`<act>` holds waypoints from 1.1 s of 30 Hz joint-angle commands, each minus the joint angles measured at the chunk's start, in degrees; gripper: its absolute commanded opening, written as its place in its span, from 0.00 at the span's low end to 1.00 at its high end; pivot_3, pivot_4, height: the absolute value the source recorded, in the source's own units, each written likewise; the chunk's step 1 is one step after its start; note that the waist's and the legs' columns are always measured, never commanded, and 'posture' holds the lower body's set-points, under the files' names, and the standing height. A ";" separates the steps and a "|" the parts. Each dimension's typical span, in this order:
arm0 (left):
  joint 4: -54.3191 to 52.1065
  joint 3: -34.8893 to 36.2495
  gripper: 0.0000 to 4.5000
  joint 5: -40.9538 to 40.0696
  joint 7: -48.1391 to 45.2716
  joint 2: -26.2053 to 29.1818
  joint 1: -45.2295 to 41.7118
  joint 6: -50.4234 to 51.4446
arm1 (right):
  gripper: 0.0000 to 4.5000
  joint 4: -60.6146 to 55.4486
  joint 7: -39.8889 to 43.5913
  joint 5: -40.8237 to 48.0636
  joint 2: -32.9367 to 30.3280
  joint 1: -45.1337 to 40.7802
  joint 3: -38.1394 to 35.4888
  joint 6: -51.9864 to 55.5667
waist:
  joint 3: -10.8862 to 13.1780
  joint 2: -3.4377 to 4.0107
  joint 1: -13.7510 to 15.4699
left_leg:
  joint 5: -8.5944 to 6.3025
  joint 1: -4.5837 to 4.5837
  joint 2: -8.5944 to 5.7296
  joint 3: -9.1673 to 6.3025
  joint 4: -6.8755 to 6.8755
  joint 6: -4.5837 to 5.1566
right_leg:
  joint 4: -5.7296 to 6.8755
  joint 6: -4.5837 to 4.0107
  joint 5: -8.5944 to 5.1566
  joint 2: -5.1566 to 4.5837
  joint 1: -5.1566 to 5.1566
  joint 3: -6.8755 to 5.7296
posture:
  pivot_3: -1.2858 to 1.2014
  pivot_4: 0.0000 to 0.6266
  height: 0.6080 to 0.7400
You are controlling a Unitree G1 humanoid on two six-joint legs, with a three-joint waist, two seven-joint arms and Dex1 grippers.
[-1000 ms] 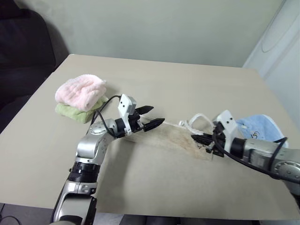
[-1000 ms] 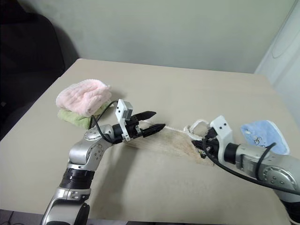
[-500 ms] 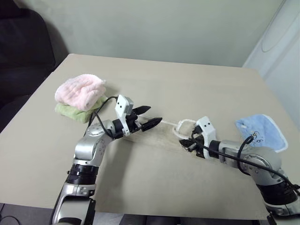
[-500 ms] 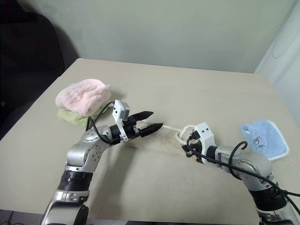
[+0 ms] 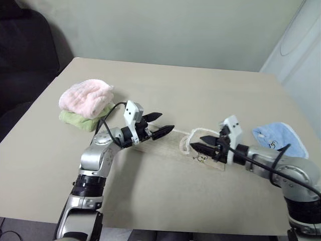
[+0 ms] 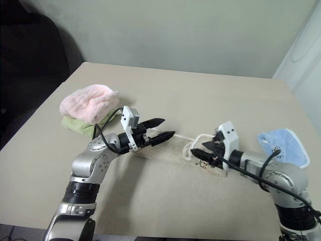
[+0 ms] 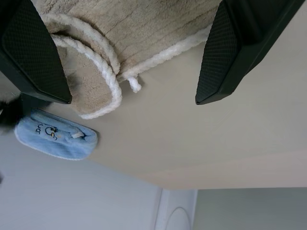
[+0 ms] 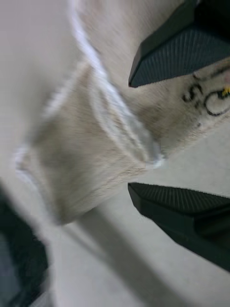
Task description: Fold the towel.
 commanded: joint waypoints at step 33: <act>-13.80 12.40 1.00 -13.59 9.58 2.83 8.08 13.60 | 0.08 14.42 18.43 -34.48 4.65 5.72 9.67 -38.87 | 0.14 0.20 -0.36 | -0.07 0.38 0.06 -0.03 -0.18 -0.15 | 0.00 -0.13 0.02 0.03 0.18 -0.02 | 0.52 0.24 1.00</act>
